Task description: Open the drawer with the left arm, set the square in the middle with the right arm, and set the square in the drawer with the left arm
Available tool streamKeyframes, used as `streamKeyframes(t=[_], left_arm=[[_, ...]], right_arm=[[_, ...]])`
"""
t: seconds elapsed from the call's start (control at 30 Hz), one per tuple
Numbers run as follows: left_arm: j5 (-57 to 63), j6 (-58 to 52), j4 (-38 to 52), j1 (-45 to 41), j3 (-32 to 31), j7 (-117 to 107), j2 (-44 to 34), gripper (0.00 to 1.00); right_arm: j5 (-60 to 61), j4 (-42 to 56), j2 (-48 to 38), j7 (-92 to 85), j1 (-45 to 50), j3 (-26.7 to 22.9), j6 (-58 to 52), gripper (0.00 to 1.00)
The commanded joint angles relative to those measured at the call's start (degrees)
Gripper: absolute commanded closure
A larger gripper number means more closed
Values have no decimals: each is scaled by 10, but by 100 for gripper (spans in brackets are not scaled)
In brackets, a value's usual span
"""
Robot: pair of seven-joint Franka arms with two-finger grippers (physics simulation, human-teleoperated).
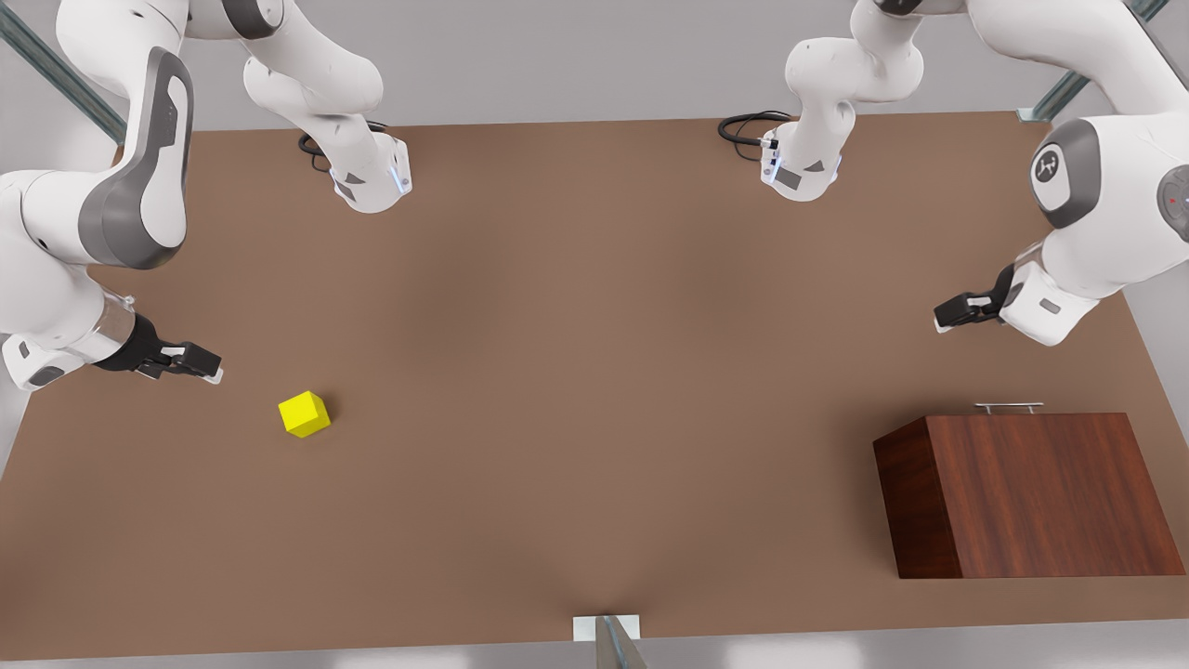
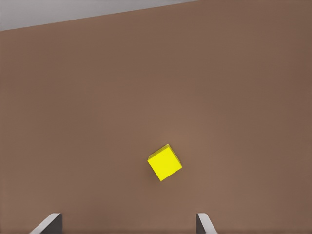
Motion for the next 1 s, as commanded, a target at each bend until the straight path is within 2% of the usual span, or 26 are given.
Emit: streamKeyframes(t=[0.0, 0.07, 0.1, 0.17, 0.23, 0.33, 0.43, 0.47, 0.63, 0.73, 0.87, 0.93, 0.97], left_arm=[[-1, -4, 0, 0, 0, -1, 1, 0], [-3, -24, -19, 6, 6, -1, 4, 0], [0, -10, -59, 9, 11, -64, 0, 0], [2, 143, -169, 10, 17, -380, -15, 0], [2, 304, -258, 13, 35, -535, -32, 0], [2, 478, -390, 18, 60, -591, -85, 0], [2, 568, -451, 18, 64, -591, -97, 0], [2, 596, -462, 18, 69, -591, -95, 0], [4, 702, -493, 37, 71, -583, -76, 0], [8, 742, -489, 37, 72, -583, -36, 0], [9, 742, -491, 38, 71, -583, -41, 0], [9, 742, -490, 42, 71, -583, -40, 0], [9, 743, -489, 50, 71, -584, -40, 0]], right_arm=[[0, 2, 0, 0, 1, 1, 1, 0], [0, 5, 0, 4, 3, 3, -1, 0], [0, 9, -3, 5, 6, 4, -11, 0], [0, 19, -1, 5, 11, 8, -18, 0], [-3, 14, -4, 7, 12, 7, -19, 0], [19, 19, 33, 8, 8, 5, -19, 0], [16, 12, 55, 9, 5, 2, -19, 0], [17, 11, 68, 4, -9, 1, 11, 0], [36, 0, 110, 7, -33, 1, 0, 0], [32, 1, 113, 185, -11, 7, 11, 0], [31, -8, 134, 398, 28, 7, 22, 0], [32, -8, 147, 572, 59, 7, 18, 0], [32, -15, 150, 583, 62, 7, 18, 0]])
